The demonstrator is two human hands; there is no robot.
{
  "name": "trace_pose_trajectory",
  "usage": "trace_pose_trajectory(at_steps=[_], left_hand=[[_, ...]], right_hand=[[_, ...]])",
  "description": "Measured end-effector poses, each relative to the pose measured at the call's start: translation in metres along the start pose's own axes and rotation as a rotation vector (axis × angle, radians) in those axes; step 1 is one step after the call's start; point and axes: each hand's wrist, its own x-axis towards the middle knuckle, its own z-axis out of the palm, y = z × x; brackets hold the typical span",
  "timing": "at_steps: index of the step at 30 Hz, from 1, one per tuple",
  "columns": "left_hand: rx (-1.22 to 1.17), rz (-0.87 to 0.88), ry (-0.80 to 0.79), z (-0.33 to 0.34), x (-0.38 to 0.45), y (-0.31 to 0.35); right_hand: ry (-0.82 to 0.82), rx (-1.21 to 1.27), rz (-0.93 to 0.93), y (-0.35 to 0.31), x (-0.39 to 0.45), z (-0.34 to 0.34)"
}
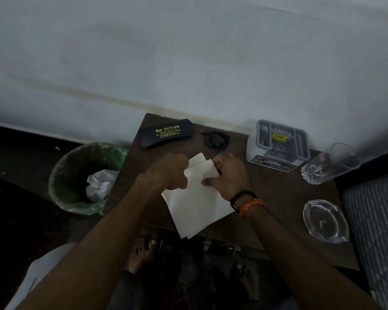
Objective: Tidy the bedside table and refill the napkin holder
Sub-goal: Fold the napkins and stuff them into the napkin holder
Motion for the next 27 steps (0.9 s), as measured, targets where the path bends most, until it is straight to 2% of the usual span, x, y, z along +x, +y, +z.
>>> trace_pose_trajectory(at_steps=[4, 9, 15, 21, 27], left_hand=[[-0.009, -0.007, -0.006, 0.002, 0.003, 0.000], [0.017, 0.002, 0.018, 0.005, 0.004, -0.001], [0.072, 0.023, 0.135, 0.010, 0.006, 0.000], [0.076, 0.049, 0.162, 0.013, 0.006, 0.006], [0.007, 0.076, 0.183, 0.016, 0.006, 0.006]], right_hand=[[0.027, -0.072, -0.079, 0.004, -0.003, 0.001], [0.040, -0.042, -0.129, 0.013, -0.005, 0.000], [-0.012, 0.038, -0.182, 0.015, -0.002, -0.002], [-0.128, 0.055, -0.148, 0.012, 0.008, -0.003], [-0.212, -0.030, -0.192, 0.008, 0.015, -0.002]])
